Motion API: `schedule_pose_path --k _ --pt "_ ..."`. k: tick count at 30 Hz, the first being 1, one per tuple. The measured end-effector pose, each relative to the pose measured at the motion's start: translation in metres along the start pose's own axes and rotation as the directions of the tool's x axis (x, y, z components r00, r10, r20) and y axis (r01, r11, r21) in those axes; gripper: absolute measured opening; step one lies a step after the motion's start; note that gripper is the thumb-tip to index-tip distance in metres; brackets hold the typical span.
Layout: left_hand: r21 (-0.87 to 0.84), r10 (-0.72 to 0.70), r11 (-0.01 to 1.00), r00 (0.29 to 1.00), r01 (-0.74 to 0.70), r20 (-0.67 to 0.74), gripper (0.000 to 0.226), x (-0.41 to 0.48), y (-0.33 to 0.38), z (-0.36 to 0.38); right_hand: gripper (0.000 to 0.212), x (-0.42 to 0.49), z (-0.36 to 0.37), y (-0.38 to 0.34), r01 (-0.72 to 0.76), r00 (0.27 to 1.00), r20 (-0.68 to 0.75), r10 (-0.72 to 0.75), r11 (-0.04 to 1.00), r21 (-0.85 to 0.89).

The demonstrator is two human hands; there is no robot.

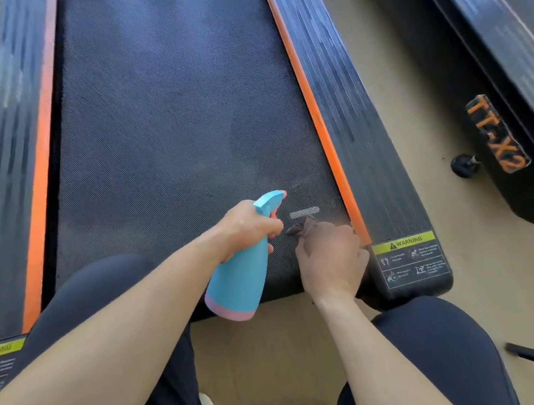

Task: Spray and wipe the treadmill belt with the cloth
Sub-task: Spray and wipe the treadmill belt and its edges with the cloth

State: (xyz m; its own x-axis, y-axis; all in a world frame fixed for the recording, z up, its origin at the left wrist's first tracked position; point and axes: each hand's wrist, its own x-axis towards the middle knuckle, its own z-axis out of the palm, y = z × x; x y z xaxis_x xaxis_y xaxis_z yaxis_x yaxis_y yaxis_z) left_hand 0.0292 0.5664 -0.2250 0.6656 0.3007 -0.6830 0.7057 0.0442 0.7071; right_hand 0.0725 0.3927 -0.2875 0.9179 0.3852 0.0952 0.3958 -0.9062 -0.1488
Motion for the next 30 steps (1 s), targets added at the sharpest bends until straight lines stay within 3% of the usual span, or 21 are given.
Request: schedule_pose_path --k 1,5,11,17,26,30 --pt "-0.016 0.012 1.000 1.000 -0.012 0.005 0.041 0.002 0.000 -0.001 0.046 0.002 0.001 -0.001 0.012 1.000 0.000 -0.012 1.000 -0.008" --pt "-0.068 0.090 0.994 0.996 -0.090 -0.005 0.027 0.006 0.005 -0.008 0.048 0.023 0.006 -0.011 0.051 0.999 -0.009 -0.052 0.997 -0.053" --pt "-0.099 0.156 0.982 0.987 -0.160 -0.040 0.049 0.020 0.027 -0.031 0.040 0.123 0.015 -0.043 0.059 0.998 -0.021 -0.062 0.987 -0.147" --pt "-0.153 0.172 0.971 0.982 -0.182 -0.081 0.026 0.026 0.031 -0.059 0.038 0.209 0.027 -0.088 0.025 1.000 0.003 -0.025 0.984 -0.178" --pt "-0.126 0.110 0.985 0.992 -0.117 -0.061 0.029 0.034 0.037 -0.064 0.044 0.076 0.006 -0.009 0.043 0.999 0.025 -0.038 0.966 -0.255" --pt "-0.120 0.113 0.986 0.992 -0.120 -0.063 0.030 0.028 0.038 -0.063 0.070 0.062 0.005 -0.003 0.065 0.996 0.067 -0.053 0.978 -0.197"
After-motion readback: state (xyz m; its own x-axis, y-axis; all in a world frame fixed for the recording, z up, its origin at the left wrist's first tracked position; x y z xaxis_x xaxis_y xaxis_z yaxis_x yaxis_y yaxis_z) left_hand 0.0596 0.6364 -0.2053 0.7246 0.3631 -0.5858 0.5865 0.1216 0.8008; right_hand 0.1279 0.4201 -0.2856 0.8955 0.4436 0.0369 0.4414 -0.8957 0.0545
